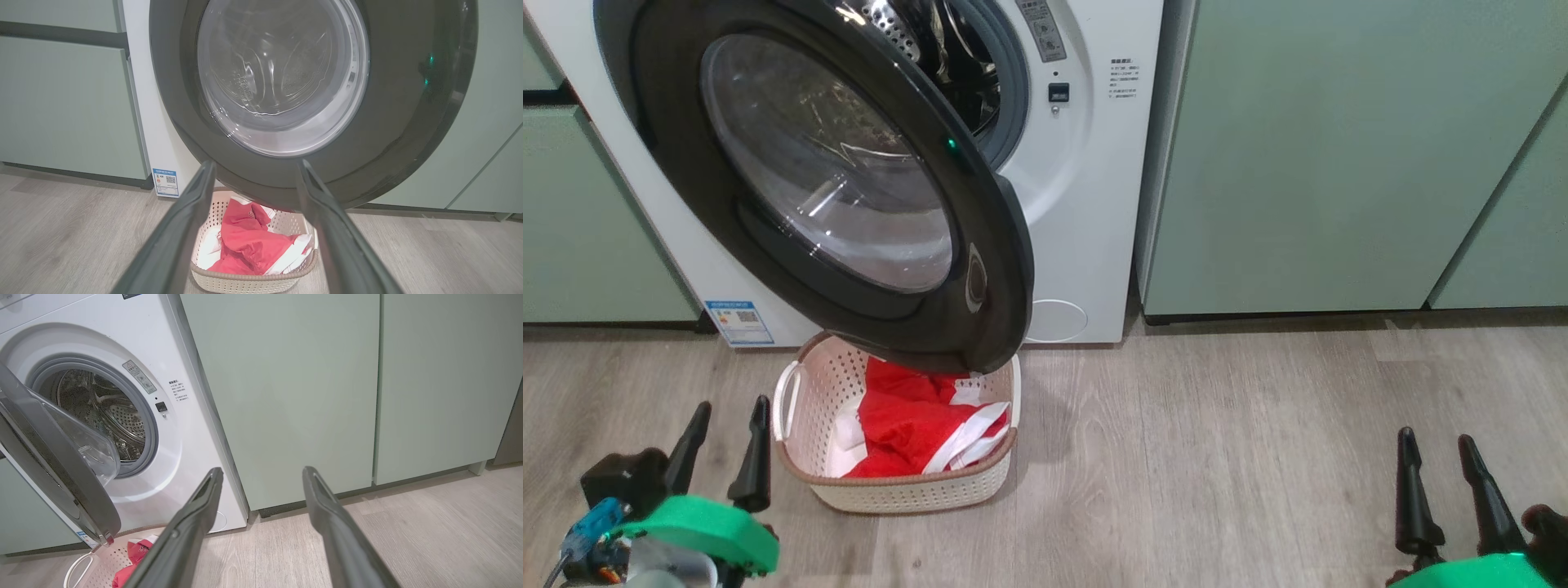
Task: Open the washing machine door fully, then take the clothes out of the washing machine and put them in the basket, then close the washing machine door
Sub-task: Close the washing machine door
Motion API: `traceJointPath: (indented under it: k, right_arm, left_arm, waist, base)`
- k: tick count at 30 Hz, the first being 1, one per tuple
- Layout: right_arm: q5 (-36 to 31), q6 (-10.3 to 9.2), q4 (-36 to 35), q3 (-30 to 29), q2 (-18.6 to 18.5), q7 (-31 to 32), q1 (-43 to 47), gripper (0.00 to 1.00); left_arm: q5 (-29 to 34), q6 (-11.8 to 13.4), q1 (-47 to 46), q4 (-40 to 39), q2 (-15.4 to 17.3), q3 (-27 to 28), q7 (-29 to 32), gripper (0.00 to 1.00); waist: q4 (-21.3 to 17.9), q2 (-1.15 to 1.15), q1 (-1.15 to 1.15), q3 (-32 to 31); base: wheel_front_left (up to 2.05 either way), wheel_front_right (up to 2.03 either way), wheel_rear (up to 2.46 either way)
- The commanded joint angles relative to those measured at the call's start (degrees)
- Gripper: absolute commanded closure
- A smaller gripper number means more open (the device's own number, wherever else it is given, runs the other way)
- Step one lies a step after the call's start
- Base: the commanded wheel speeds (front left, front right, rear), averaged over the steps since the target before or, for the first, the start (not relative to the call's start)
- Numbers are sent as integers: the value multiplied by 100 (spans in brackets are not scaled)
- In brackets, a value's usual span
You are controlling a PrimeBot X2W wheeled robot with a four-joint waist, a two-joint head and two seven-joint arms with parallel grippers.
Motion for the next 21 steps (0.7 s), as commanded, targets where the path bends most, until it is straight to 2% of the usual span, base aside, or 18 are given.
traceJointPath:
  k: [1,2,3,6,13,21]
  right_arm:
    - [-39,-3,-161,130,-96,-53,-156,0]
    - [19,-3,-140,124,-94,-53,-170,9]
    - [88,-3,-135,96,-93,-53,-199,35]
    - [328,-3,-201,-109,-99,-53,-336,100]
    - [420,-3,-506,-129,-358,-53,-947,100]
    - [447,-3,-729,671,-758,-53,-2009,100]
  left_arm:
    - [82,6,-222,-145,123,196,-53,0]
    - [91,6,-228,-135,119,177,-53,0]
    - [101,6,-235,-127,114,159,-53,0]
    - [134,6,-279,-86,93,110,-53,0]
    - [208,6,-431,34,-4,-27,-53,0]
    - [284,6,-608,206,-140,-229,-53,0]
  waist:
    - [9,0,0,6]
    - [21,0,0,10]
    - [35,0,0,18]
    - [123,0,0,67]
    - [514,0,0,199]
    - [1154,0,0,349]
  base:
    - [0,0,0]
    - [0,0,0]
    - [0,0,0]
    - [0,0,0]
    - [0,0,0]
    - [0,0,0]
